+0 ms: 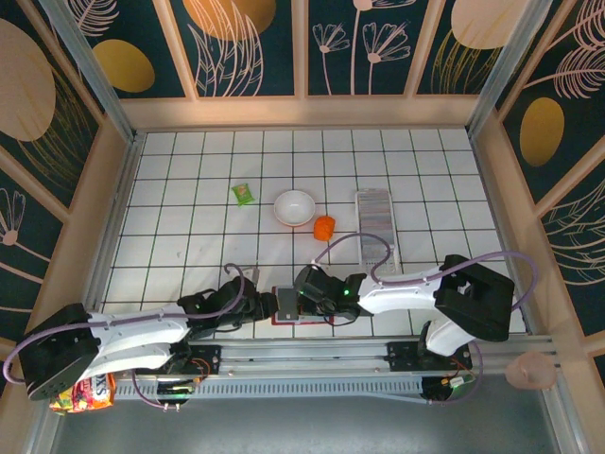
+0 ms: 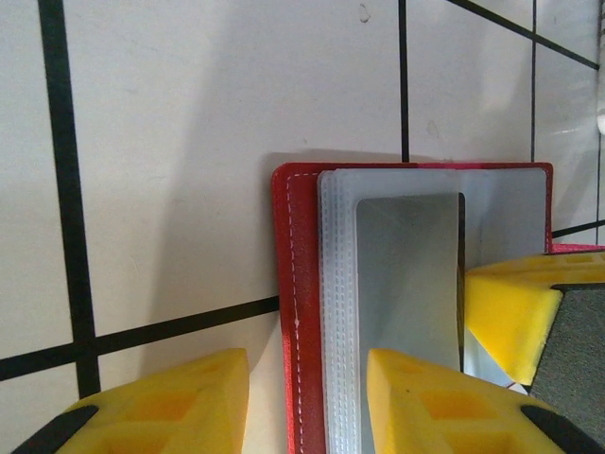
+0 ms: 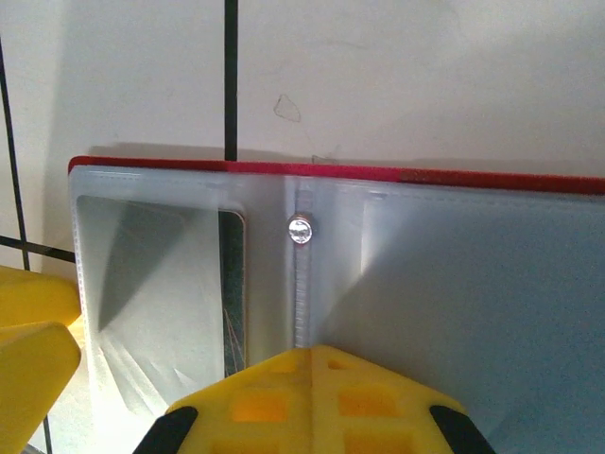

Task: Put the credit cards into the card holder

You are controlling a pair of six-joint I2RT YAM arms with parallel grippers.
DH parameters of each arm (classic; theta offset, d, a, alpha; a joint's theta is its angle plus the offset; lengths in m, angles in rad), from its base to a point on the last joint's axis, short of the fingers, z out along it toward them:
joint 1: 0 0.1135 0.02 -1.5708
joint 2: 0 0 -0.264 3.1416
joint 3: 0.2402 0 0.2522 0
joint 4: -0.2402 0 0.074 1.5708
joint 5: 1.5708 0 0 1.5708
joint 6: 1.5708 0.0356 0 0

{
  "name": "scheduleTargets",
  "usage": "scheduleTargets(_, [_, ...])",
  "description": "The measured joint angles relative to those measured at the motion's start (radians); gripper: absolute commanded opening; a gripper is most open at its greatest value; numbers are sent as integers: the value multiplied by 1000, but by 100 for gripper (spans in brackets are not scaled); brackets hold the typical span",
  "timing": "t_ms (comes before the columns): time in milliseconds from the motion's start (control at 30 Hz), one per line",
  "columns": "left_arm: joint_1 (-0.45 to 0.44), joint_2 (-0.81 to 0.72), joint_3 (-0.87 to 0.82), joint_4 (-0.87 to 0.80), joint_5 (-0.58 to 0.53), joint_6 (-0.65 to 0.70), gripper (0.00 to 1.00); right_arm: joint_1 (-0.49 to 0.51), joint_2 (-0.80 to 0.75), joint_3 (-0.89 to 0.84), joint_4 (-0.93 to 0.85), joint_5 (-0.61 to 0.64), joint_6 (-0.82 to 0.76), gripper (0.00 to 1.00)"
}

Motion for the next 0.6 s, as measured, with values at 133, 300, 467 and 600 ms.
scheduleTargets(133, [0,28,24,-19,2,0,37,0,0,-18,47,0,1,0])
scheduleTargets(300, [0,42,34,-21,5,0,37,0,-2,-38,93,0,6,0])
scheduleTargets(467, [0,41,33,-11,8,-2,37,0,-4,-55,127,-1,16,0])
scheduleTargets(600, [0,37,32,-2,15,-11,37,0,-10,-67,146,-1,23,0])
